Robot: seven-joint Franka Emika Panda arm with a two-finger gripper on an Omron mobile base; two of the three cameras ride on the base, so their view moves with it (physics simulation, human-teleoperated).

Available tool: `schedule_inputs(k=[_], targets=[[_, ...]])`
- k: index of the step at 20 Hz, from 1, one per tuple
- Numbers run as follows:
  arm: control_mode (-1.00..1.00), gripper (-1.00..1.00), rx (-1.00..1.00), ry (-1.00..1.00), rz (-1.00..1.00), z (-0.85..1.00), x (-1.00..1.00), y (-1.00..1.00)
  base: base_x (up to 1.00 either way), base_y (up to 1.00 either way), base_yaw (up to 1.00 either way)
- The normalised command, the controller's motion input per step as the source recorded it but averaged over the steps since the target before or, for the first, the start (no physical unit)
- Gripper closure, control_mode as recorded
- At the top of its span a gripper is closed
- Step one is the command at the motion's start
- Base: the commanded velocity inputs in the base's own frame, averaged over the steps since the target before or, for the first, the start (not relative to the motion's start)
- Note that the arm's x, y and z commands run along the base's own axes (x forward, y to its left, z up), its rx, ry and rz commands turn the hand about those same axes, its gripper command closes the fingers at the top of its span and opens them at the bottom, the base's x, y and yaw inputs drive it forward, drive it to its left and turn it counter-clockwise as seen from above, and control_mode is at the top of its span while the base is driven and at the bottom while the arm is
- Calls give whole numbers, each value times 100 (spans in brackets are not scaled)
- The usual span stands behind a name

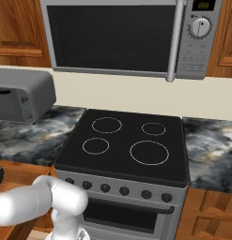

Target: Take the pizza cutter from the drawer on the left and place it on the dining counter for cutting.

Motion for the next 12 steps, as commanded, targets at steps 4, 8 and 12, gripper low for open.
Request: schedule_inputs(k=[4,8,12], targets=[[-100,-100,0,0,0,-22,0,0,0,0,0],[-100,-100,0,0,0,-21,0,0,0,0,0],[-100,-100,0,0,0,-25,0,0,0,0,0]])
